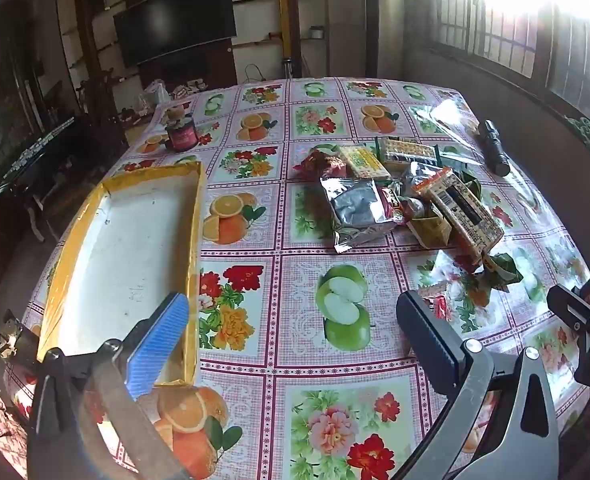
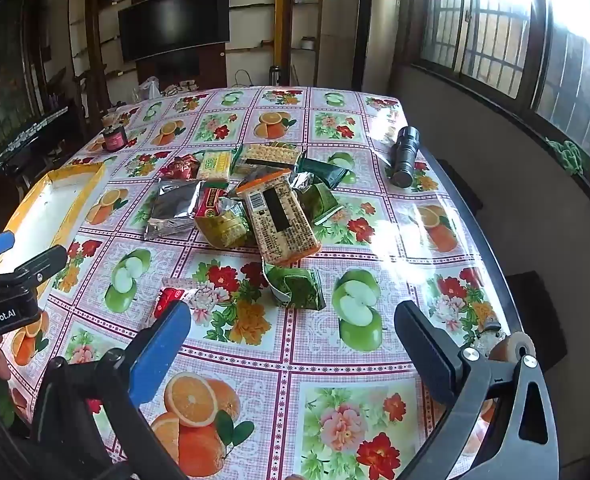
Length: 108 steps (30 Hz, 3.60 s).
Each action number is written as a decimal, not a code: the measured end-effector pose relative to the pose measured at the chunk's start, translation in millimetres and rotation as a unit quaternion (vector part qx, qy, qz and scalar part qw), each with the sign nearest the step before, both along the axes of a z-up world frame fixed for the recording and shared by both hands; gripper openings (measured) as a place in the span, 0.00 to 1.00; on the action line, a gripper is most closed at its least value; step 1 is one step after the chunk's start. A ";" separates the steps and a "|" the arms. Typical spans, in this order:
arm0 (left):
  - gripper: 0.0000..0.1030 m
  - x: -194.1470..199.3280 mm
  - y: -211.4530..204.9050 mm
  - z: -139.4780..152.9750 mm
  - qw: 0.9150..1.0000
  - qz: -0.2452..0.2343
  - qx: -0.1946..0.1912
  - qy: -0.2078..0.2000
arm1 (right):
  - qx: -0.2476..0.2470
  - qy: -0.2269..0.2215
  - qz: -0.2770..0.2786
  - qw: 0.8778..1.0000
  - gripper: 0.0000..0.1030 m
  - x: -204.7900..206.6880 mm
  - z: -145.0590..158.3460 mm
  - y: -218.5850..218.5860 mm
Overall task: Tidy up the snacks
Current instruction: 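Reach both tools toward the snack pile on the table, then grasp the small red-and-white packet with left tool while right tool grasps green packet, then carry both packets over the yellow tray and open both tools to drop them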
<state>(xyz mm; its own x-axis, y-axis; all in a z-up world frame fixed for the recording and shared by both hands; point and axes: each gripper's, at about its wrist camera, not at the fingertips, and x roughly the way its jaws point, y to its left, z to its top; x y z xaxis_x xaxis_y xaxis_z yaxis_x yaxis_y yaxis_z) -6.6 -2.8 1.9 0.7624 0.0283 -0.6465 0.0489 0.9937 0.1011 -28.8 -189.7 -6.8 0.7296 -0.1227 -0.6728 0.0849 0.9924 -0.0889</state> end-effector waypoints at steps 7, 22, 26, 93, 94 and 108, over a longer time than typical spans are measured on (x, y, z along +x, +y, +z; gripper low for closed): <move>0.99 1.8 11.0 -3.6 0.994 0.037 -0.100 -0.003 | 0.005 0.004 -0.001 1.000 0.99 -2.3 0.2 0.3; 1.00 17.5 3.1 -14.3 0.997 -0.005 -0.046 0.060 | 0.019 0.012 -0.005 1.000 0.99 -1.7 -3.2 -10.1; 1.00 16.8 -2.4 -21.1 0.996 -0.014 -0.050 0.078 | 0.034 0.023 -0.006 0.999 0.99 -1.9 -7.4 -16.6; 0.27 8.9 25.8 -15.9 0.987 -0.088 -0.097 0.098 | 0.085 0.030 0.149 0.985 0.33 32.1 -15.7 32.2; 0.27 8.0 29.7 -15.6 0.987 -0.084 -0.099 0.097 | 0.085 0.030 0.152 0.984 0.33 31.8 -15.4 35.0; 0.27 0.8 60.9 -9.5 0.989 -0.055 -0.110 0.085 | 0.076 0.033 0.174 0.981 0.33 30.6 -12.4 63.2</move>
<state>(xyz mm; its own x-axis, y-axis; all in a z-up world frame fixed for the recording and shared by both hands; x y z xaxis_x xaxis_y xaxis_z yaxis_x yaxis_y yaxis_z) -5.8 58.0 -7.5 0.6326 -0.2037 -0.7472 0.1557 0.9785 -0.1350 1.7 -126.5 -19.2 0.6646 0.2310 -0.7106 -0.2619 0.9627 0.0681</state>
